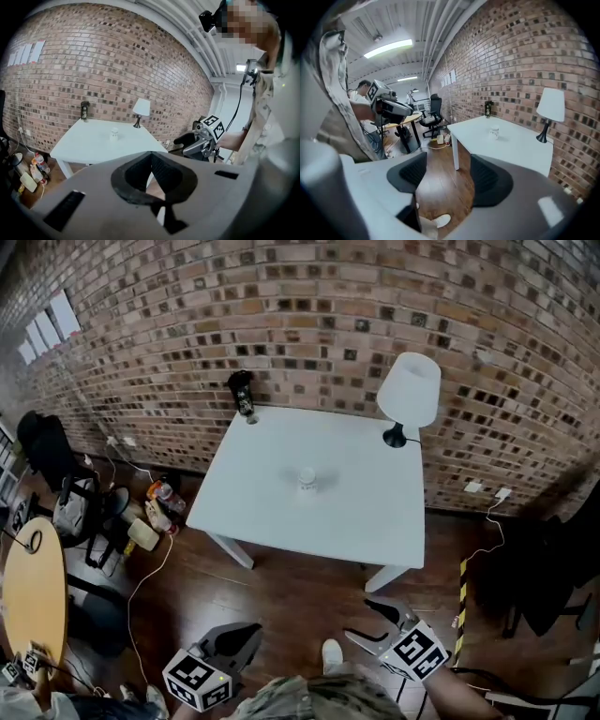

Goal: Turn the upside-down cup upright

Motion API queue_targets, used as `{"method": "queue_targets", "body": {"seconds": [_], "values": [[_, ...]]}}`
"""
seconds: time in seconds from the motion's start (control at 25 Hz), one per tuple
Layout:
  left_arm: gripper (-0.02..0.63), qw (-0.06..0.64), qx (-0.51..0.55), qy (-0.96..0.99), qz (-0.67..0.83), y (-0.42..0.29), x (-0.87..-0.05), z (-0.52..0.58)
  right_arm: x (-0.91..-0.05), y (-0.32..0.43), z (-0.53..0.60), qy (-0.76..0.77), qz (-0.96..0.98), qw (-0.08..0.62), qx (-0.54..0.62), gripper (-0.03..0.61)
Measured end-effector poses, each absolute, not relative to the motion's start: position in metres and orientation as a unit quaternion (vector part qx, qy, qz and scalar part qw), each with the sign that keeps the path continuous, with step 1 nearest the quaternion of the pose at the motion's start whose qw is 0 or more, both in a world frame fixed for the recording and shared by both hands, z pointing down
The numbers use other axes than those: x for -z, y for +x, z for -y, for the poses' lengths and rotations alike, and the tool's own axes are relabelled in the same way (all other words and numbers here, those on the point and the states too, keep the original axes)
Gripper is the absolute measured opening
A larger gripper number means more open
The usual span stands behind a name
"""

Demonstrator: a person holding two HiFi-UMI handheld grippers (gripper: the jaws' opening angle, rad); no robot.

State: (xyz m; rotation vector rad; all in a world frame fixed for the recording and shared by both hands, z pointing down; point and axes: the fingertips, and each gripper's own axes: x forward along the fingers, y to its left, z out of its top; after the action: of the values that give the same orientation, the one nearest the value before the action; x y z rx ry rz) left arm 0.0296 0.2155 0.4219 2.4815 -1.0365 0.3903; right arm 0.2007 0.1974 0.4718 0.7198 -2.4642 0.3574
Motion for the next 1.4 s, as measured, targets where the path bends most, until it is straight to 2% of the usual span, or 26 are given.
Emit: {"method": "queue_targets", "body": {"seconds": [0.16,0.56,0.84,1.04,1.4], "values": [[0.008,0.188,-0.135,0.913,0.336,0.029,-0.403,-0.263,-0.446,0.186,-0.257,0.288,0.916,0.247,-0.130,0.293],[0.008,0.236,-0.130,0.924,0.271,-0.028,-0.387,-0.410,-0.397,0.113,-0.414,0.335,0.903,0.215,-0.161,0.293],[0.008,0.222,-0.137,0.932,0.252,-0.024,-0.382,-0.463,-0.379,0.104,-0.466,0.338,0.907,0.211,-0.134,0.293],[0.008,0.218,-0.141,0.930,0.258,0.006,-0.374,-0.489,-0.367,0.126,-0.502,0.327,0.911,0.227,-0.110,0.293],[0.008,0.206,-0.138,0.941,0.231,0.120,-0.351,-0.546,-0.357,0.215,-0.558,0.330,0.910,0.224,-0.112,0.290]]}}
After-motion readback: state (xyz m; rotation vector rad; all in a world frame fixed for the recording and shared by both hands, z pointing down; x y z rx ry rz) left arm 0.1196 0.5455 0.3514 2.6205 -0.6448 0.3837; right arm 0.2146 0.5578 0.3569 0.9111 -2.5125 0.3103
